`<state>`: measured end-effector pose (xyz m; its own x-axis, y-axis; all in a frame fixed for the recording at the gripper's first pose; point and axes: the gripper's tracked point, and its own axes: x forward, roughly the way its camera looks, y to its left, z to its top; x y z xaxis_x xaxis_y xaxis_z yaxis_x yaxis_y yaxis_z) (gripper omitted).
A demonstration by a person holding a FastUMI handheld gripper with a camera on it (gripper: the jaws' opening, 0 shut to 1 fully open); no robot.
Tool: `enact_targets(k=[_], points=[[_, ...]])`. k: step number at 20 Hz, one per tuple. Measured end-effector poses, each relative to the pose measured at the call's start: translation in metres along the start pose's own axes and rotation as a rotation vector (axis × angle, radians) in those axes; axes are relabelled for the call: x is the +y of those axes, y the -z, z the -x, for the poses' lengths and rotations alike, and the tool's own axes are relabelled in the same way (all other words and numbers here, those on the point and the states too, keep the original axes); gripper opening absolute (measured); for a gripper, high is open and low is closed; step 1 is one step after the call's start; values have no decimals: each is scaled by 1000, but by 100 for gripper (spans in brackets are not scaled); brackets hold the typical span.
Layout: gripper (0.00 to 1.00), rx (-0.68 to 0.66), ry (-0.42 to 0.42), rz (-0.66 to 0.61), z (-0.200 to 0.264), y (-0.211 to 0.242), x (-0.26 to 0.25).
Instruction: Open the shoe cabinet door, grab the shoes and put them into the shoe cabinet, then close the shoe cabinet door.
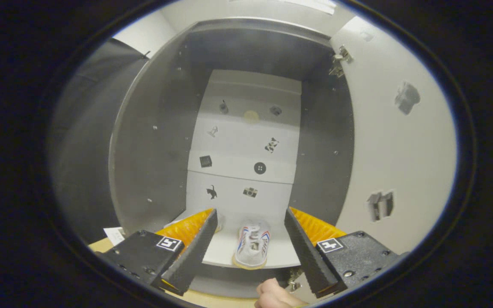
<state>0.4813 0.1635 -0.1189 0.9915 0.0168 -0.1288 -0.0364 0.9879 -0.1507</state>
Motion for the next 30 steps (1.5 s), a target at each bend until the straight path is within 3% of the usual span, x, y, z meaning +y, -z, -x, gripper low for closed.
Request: enact_targets(k=[3, 10, 16, 22, 30], points=[[100, -31, -14, 1, 54, -36, 8], [100, -110, 84, 14, 180, -102, -5], [100, -43, -1, -37, 253, -113, -17], [100, -114, 92, -96, 310, -147, -99], [100, -139, 121, -120, 370, -165, -195]])
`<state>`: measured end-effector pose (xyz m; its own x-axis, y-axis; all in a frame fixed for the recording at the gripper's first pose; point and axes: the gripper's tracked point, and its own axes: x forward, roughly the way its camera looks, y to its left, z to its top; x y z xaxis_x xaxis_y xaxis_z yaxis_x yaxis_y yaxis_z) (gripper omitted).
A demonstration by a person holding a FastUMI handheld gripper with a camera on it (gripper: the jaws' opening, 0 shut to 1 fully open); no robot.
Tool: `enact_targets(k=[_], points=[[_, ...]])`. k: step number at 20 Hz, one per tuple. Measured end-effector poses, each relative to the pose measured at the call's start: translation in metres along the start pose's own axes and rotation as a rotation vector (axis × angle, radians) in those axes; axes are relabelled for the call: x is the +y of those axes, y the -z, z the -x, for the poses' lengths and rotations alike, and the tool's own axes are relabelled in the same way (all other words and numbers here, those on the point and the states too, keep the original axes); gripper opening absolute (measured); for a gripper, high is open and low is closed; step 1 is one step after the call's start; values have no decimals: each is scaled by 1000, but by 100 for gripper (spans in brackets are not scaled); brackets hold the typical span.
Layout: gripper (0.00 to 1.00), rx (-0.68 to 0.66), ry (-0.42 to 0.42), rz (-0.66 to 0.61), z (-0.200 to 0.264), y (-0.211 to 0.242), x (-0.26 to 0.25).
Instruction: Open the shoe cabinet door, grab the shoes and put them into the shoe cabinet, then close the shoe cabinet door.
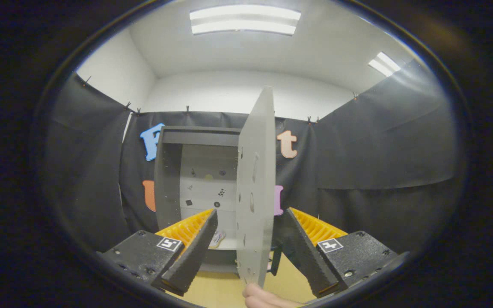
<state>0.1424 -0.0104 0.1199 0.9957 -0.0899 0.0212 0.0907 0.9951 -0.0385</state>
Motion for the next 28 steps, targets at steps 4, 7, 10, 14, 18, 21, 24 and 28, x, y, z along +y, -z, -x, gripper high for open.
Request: enact_targets(k=[4, 7, 10, 14, 18, 21, 24, 28], points=[[100, 9, 58, 41, 23, 0, -58], [100, 36, 39, 79, 41, 7, -82], [100, 66, 44, 78, 49, 22, -114], [100, 110, 57, 74, 37, 43, -153], [100, 180, 64, 75, 3, 74, -186], [100, 223, 76, 32, -24, 96, -202], [100, 234, 61, 35, -54, 110, -213], [100, 234, 52, 26, -79, 127, -208]])
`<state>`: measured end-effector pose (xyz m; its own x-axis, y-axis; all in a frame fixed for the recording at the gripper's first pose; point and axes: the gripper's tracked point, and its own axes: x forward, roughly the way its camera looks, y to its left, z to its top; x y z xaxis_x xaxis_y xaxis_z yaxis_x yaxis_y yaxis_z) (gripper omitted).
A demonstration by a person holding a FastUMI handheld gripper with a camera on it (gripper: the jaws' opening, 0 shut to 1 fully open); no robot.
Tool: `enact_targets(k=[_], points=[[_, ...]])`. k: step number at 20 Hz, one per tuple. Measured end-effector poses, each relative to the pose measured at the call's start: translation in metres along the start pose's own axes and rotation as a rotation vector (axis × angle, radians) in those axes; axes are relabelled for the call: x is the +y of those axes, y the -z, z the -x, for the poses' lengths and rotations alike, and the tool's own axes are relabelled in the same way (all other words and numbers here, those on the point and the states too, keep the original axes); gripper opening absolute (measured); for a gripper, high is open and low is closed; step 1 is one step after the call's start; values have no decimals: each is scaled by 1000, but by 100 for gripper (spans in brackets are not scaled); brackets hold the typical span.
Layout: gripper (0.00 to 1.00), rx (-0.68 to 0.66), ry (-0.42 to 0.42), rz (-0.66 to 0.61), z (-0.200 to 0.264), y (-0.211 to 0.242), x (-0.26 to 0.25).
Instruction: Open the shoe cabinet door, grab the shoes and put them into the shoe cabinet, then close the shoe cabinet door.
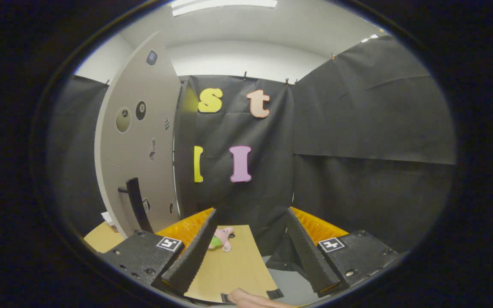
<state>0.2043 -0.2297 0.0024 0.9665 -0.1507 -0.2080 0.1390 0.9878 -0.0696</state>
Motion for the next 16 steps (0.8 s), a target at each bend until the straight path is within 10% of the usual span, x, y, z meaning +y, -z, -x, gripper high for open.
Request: enact_targets(k=[9, 16], points=[[100, 58, -287, 32, 4, 34, 132], [92, 38, -210, 61, 8, 30, 145]])
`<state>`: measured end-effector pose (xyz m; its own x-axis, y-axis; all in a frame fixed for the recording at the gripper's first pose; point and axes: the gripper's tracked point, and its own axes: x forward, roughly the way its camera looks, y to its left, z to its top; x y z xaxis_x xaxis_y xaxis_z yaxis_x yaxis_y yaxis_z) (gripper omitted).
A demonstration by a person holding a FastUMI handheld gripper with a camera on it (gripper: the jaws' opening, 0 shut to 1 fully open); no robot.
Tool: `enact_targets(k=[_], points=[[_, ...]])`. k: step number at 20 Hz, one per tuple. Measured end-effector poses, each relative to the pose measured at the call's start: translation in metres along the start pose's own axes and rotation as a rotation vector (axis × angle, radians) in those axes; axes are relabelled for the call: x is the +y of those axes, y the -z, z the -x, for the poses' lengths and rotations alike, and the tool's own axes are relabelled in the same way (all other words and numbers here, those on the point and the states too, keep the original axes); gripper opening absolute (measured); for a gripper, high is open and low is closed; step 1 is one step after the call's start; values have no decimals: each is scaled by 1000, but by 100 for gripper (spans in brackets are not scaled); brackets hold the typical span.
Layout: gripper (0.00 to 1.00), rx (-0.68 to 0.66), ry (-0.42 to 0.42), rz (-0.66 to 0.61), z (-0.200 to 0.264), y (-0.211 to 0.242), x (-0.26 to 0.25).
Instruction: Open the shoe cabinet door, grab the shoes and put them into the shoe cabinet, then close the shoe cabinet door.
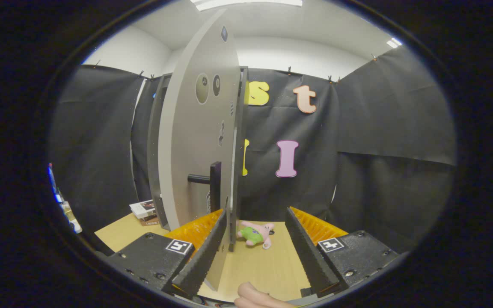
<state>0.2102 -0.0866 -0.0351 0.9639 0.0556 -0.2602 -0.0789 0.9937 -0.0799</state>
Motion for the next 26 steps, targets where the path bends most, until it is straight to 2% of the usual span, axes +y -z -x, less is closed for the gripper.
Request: enact_targets(k=[9, 14, 19, 26], points=[[92, -7, -33, -59, 3, 2, 43], [92, -44, -30, -24, -3, -6, 68], [92, -76, 10, -28, -14, -14, 87], [92, -113, -2, 36, -33, -18, 155]])
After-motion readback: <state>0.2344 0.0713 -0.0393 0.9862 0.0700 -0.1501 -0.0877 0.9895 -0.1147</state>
